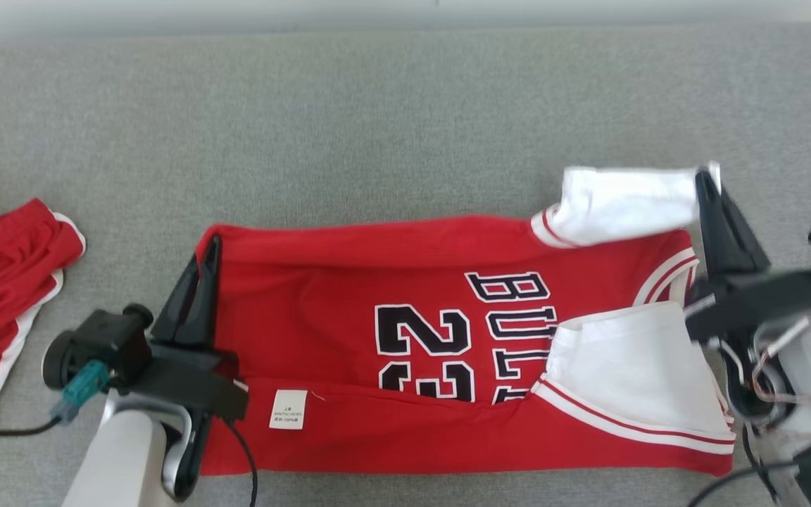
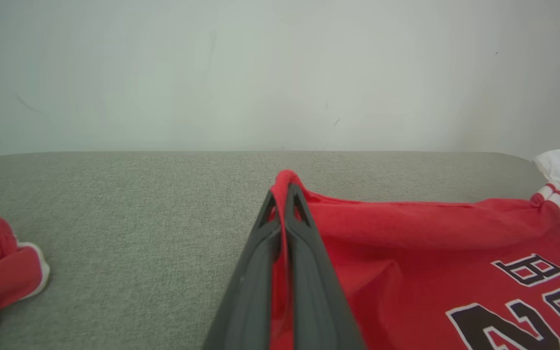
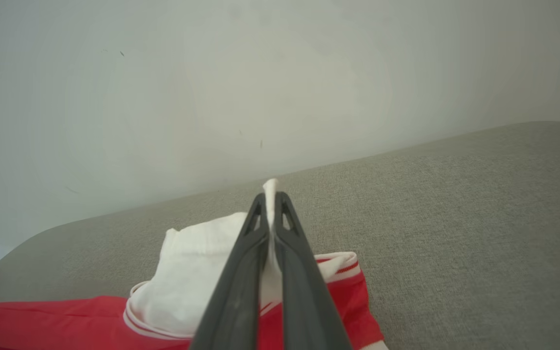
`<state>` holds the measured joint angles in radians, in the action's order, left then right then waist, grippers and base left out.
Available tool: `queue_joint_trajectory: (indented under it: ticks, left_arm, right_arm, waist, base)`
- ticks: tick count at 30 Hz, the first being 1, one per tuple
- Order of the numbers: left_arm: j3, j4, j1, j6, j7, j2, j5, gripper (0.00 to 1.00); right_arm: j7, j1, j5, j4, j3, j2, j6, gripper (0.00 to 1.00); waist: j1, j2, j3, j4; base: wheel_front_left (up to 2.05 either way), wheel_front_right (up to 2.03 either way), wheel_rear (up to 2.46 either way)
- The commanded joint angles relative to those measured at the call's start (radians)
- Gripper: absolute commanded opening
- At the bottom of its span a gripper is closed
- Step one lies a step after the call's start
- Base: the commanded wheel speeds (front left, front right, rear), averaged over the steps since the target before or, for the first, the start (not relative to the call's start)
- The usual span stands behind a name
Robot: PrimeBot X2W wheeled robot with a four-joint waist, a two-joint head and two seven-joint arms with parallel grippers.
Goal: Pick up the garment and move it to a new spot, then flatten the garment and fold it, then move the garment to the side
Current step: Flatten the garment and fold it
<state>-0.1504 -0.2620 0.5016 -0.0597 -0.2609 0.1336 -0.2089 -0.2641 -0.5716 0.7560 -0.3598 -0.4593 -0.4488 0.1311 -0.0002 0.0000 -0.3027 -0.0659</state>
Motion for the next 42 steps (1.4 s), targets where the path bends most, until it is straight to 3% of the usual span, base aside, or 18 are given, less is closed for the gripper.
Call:
queue_joint_trajectory:
  ticks: [1,6,17,31,33,34,35,36,42]
  left_arm:
    - [0.005,0.015,-0.032,0.005,-0.005,0.0,-0.002,0.0]
    - [0.006,0.066,-0.107,0.006,-0.005,-0.011,0.005,0.0]
    - [0.017,0.086,-0.23,0.001,-0.005,-0.043,-0.004,0.0]
    - [0.046,0.048,-0.31,0.006,-0.005,-0.069,0.004,0.0]
    - [0.053,0.05,-0.306,0.008,-0.005,-0.071,0.01,0.49]
    - [0.061,0.054,-0.317,0.014,-0.005,-0.074,0.012,1.0]
    - [0.062,0.056,-0.325,0.014,-0.005,-0.076,0.012,1.0]
    - [0.063,0.059,-0.333,0.014,-0.005,-0.077,0.012,1.0]
    - [0.088,0.098,-0.374,0.025,-0.005,-0.08,0.014,1.0]
  right_arm:
    - [-0.001,0.045,0.01,0.03,0.012,-0.012,-0.001,0.0]
    - [-0.001,0.177,0.028,0.108,0.031,-0.011,0.0,0.0]
    - [-0.001,0.37,0.054,0.162,0.049,-0.009,0.0,0.0]
    - [0.011,0.411,-0.007,0.106,0.041,0.016,0.0,0.0]
    - [0.011,0.416,-0.013,0.095,0.04,0.019,0.0,0.27]
    - [0.01,0.42,-0.019,0.09,0.045,0.022,0.0,0.74]
    - [0.008,0.422,-0.019,0.09,0.051,0.025,0.0,0.94]
    - [0.007,0.424,-0.02,0.093,0.058,0.026,0.0,1.0]
    - [0.0,0.45,-0.029,0.149,0.111,0.031,0.0,1.0]
  waist:
    - [0.0002,0.0,0.026,-0.009]
    - [0.0002,0.0,0.059,-0.011]
    - [0.0002,0.0,0.104,-0.007]
    - [0.0002,0.0,0.13,-0.015]
    - [0.0002,0.0,0.137,-0.011]
    - [0.0002,0.0,0.142,-0.007]
    - [0.0002,0.0,0.146,-0.005]
    - [0.0002,0.0,0.149,-0.004]
    - [0.0002,0.0,0.172,0.005]
  base:
    - [0.0,0.0,0.0]
    - [0.0,0.0,0.0]
    - [0.0,0.0,0.0]
    - [0.0,0.0,0.0]
    - [0.0,0.0,0.0]
    - [0.0,0.0,0.0]
    - [0.0,0.0,0.0]
    - [0.0,0.0,0.0]
    - [0.0,0.0,0.0]
